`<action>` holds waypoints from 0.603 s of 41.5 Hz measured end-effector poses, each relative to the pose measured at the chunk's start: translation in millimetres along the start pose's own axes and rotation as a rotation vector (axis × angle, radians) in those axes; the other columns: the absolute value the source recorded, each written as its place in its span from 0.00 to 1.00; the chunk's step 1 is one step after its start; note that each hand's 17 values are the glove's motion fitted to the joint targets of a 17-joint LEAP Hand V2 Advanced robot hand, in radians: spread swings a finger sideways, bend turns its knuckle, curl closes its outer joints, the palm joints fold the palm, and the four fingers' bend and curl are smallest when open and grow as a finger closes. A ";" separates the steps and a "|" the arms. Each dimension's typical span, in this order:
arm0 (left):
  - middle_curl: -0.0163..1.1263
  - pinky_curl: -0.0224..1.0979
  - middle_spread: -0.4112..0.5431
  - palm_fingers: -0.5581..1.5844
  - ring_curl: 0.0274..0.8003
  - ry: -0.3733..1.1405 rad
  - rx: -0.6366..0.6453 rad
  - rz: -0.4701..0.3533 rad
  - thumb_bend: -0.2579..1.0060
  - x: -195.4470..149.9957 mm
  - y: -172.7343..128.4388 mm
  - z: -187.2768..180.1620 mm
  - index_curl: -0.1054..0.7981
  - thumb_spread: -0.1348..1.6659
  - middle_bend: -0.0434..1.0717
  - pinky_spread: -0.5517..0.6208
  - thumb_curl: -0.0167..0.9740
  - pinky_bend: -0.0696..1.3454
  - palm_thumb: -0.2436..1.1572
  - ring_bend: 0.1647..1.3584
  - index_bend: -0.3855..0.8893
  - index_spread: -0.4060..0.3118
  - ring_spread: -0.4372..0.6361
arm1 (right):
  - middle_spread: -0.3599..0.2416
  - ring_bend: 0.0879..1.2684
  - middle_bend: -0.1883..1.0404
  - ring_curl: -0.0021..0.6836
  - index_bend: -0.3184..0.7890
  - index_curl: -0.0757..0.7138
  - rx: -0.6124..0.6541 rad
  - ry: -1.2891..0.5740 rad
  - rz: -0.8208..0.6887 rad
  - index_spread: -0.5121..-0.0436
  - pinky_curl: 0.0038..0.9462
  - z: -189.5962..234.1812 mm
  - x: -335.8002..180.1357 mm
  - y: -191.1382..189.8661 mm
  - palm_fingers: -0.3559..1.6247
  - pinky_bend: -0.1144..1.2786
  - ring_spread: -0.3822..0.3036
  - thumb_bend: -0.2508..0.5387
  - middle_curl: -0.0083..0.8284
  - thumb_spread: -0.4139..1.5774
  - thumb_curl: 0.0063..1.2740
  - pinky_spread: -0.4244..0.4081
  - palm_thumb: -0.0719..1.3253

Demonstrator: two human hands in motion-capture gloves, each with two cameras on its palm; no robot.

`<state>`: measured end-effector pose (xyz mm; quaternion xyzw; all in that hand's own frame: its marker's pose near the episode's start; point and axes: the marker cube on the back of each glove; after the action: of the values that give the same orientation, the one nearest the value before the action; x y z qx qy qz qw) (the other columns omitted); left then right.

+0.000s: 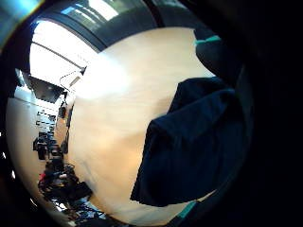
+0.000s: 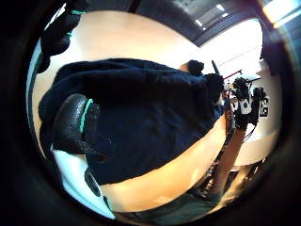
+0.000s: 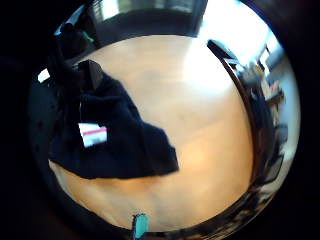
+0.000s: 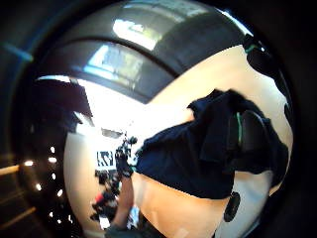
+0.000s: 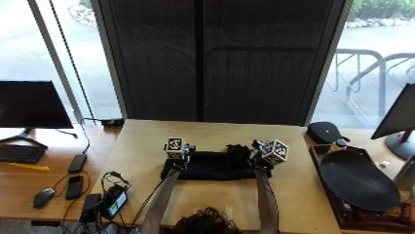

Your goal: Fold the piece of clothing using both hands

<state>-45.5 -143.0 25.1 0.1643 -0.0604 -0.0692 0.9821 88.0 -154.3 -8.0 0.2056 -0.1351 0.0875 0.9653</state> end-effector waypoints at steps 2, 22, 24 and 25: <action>0.48 0.34 0.17 0.57 0.57 0.025 0.054 0.019 0.19 6.5 3.3 5.4 0.53 0.79 0.43 0.50 0.34 0.24 0.69 0.45 0.34 0.31 0.18 | 0.46 0.33 0.28 0.63 0.39 0.54 0.041 -0.074 0.085 0.55 0.43 -12.8 20.1 7.9 0.54 0.47 0.39 0.31 0.53 0.80 0.32 0.45 0.85; 0.38 0.39 0.37 0.40 0.45 0.045 -0.548 0.033 0.17 20.6 71.0 73.2 0.53 0.86 0.15 0.65 0.26 0.32 0.48 0.25 0.42 0.39 0.47 | 0.80 0.41 0.30 0.60 0.32 0.37 -0.446 -0.057 0.540 0.78 0.43 29.4 89.0 74.0 0.41 0.59 0.67 0.28 0.46 0.81 0.28 0.64 0.62; 0.37 0.39 0.40 0.39 0.45 0.041 -0.572 0.014 0.18 18.9 72.5 74.8 0.53 0.87 0.15 0.67 0.25 0.33 0.45 0.26 0.42 0.41 0.50 | 0.81 0.42 0.30 0.60 0.33 0.36 -0.473 -0.015 0.585 0.79 0.43 32.6 88.0 75.8 0.41 0.59 0.66 0.29 0.46 0.81 0.28 0.64 0.62; 0.36 0.39 0.41 0.38 0.44 0.046 -0.578 0.015 0.17 19.7 72.8 75.3 0.53 0.87 0.16 0.68 0.23 0.33 0.42 0.25 0.42 0.41 0.52 | 0.81 0.43 0.31 0.61 0.33 0.35 -0.502 -0.011 0.594 0.79 0.43 33.4 85.5 77.7 0.42 0.59 0.65 0.30 0.46 0.81 0.29 0.64 0.62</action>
<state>-28.4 -101.5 121.7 -0.1212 -0.0169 -0.0725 0.9898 144.1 -88.7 75.7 -0.0845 -0.2112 0.3262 0.9175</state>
